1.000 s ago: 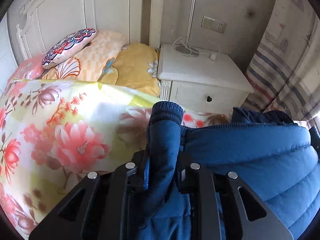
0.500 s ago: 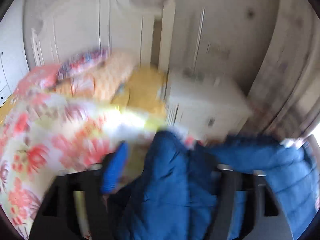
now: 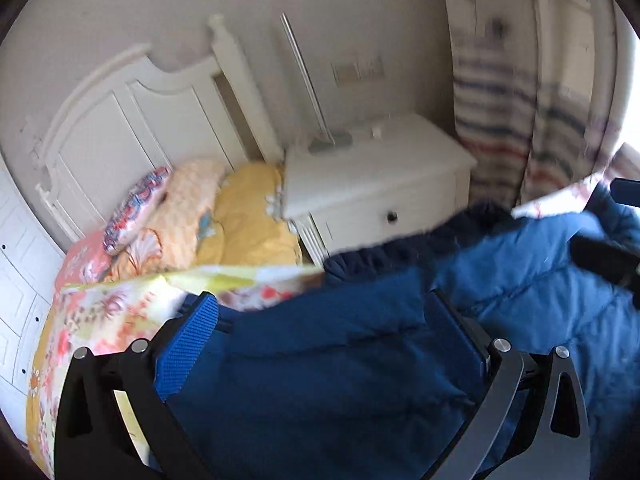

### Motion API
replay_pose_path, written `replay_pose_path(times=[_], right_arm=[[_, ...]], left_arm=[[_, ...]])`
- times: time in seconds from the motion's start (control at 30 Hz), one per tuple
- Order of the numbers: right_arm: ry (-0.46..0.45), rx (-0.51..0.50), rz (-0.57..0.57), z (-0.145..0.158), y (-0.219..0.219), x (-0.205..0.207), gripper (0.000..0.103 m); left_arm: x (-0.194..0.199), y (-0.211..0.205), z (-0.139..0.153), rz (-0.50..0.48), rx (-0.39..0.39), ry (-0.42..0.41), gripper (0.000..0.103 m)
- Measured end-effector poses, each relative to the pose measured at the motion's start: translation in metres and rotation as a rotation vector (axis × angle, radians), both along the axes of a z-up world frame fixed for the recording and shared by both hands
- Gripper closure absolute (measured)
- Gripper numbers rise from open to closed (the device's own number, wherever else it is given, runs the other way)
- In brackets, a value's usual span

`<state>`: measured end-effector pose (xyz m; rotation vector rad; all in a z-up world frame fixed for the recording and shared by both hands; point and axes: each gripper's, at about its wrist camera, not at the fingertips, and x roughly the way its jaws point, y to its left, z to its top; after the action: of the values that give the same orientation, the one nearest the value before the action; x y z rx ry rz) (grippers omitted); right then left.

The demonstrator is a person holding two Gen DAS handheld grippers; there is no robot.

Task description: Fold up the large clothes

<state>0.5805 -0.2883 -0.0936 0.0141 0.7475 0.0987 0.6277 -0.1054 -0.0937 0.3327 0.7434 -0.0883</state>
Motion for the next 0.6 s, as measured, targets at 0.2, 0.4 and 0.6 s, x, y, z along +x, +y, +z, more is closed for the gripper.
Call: replay_pose_path(times=[0.2, 0.4, 0.6], right_arm=[[0.171, -0.034, 0.012, -0.055, 0.015, 0.040, 0.010], [0.194, -0.091, -0.014, -0.078, 0.022, 0.052, 0.003], [0.197, -0.082, -0.018, -0.083, 0.017, 0.058, 0.002]], left_arm=[[0.023, 0.017, -0.047, 0.026, -0.126, 0.152, 0.004], [0.023, 0.012, -0.065, 0.050, -0.115, 0.128, 0.004], [0.026, 0.013, -0.067, 0.053, -0.126, 0.131, 0.004]])
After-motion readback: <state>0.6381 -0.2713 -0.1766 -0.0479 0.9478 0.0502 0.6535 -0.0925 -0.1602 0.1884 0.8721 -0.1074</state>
